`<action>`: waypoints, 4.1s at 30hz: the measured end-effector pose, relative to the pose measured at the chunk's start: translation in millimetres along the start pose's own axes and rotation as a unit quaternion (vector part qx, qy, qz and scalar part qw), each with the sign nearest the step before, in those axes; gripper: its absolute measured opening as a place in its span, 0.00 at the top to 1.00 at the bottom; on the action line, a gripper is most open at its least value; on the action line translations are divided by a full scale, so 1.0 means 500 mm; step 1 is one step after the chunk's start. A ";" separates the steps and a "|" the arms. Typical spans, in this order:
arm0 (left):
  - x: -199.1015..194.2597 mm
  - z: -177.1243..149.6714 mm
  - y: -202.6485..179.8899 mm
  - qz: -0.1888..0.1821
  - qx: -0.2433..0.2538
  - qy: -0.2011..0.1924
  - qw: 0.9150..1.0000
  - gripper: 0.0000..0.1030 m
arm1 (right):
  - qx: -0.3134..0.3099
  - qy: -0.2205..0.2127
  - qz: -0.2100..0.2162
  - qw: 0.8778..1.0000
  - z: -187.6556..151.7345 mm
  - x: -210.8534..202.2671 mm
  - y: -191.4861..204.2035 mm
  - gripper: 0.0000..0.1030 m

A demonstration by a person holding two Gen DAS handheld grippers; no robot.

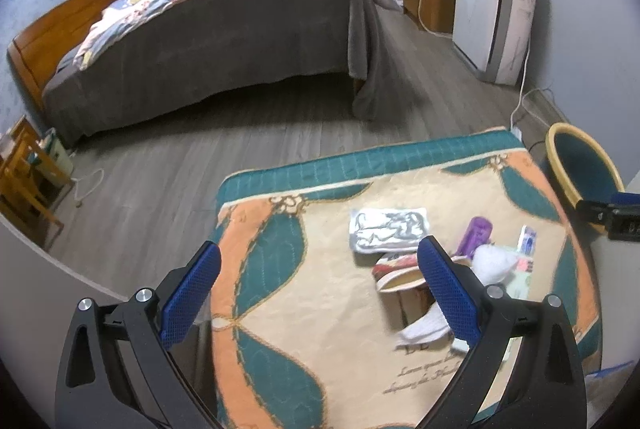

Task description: Collect trash

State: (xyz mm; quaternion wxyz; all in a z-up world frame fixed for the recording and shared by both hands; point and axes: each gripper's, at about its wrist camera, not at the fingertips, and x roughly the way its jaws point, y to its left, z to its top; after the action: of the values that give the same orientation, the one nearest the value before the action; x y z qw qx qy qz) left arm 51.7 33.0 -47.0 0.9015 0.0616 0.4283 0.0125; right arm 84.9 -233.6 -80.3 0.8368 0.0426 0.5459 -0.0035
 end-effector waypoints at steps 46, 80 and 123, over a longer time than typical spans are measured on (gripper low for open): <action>0.151 -0.076 -0.175 -0.117 0.163 0.095 0.975 0.10 | -0.045 0.021 0.055 0.997 0.047 0.037 0.065 0.80; 0.060 -0.008 -0.203 -0.151 0.131 0.032 0.979 0.87 | -0.028 -0.005 0.052 0.998 0.067 -0.002 0.003 0.79; 0.061 0.039 -0.265 -0.118 0.074 -0.012 0.990 0.87 | -0.004 -0.086 0.031 0.996 0.122 -0.074 -0.140 0.79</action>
State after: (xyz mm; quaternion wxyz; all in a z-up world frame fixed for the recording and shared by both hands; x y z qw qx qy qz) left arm 81.9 -98.2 -74.6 0.8946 0.0776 0.4215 -0.1268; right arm 122.0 -309.6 -26.9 0.8802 0.0559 0.4708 0.0208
